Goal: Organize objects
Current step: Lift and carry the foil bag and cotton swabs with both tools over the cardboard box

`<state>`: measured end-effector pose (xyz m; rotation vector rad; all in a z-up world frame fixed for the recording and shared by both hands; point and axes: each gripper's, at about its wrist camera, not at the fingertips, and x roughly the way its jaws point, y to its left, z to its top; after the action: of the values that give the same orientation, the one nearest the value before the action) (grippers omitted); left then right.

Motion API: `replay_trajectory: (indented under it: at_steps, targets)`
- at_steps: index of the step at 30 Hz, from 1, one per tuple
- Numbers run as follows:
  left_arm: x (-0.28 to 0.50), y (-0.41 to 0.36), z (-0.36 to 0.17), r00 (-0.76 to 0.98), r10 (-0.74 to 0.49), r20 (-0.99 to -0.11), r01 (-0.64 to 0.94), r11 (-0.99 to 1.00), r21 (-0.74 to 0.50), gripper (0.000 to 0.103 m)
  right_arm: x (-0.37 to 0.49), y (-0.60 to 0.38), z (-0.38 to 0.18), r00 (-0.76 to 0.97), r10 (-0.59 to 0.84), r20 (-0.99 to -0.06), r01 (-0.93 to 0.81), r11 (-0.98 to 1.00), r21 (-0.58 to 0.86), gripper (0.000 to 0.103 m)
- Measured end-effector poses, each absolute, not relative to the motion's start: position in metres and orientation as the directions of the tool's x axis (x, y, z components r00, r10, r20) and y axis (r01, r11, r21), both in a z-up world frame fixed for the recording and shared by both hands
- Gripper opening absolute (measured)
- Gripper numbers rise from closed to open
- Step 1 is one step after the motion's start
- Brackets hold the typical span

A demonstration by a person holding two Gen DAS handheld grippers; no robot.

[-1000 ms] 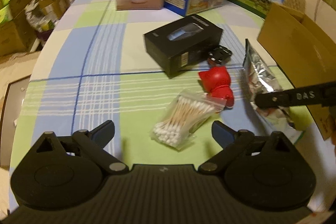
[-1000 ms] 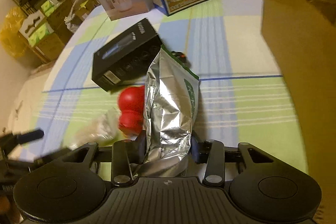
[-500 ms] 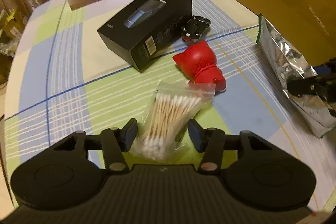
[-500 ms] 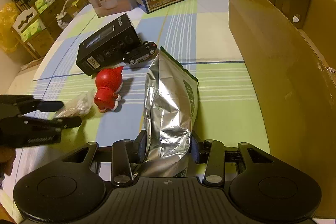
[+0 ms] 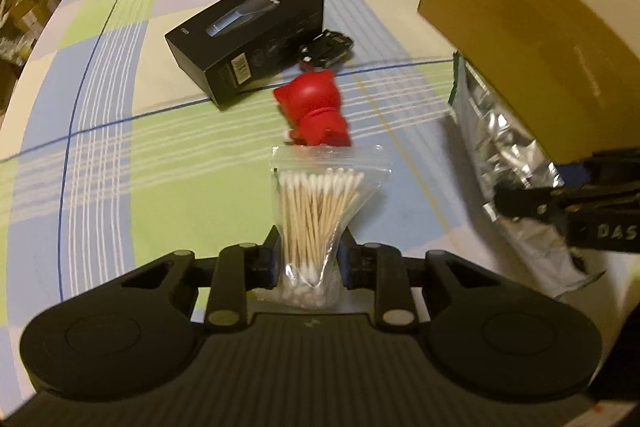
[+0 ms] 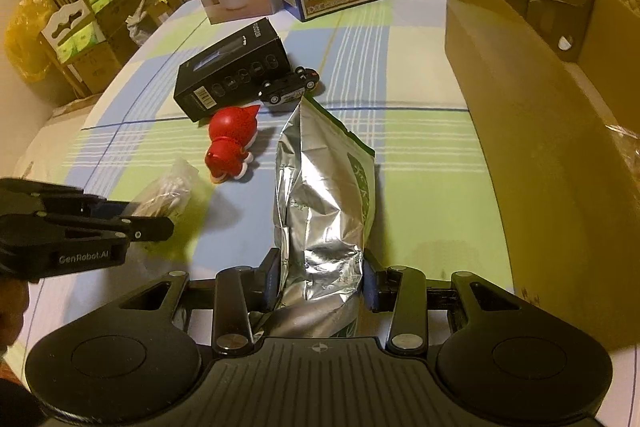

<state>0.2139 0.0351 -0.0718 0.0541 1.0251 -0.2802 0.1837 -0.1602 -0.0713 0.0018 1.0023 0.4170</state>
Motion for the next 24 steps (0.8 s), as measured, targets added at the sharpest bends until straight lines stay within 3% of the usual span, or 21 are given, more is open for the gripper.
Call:
replay_trajectory:
  at_steps: [9,24]
  targets:
    - [0.164,0.026,-0.033,0.537,-0.236,-0.810,0.148,0.972,-0.185,0.023,0.146,-0.177,-0.040,0.494,0.365,-0.789,-0.325,0.919,0.222,0.037]
    - [0.099,-0.010,0.042,0.634,-0.220,-0.741,0.145,0.975,-0.166,0.023,0.094,-0.205,0.029,0.597,0.390,-0.700,-0.337,0.915,0.223,0.037]
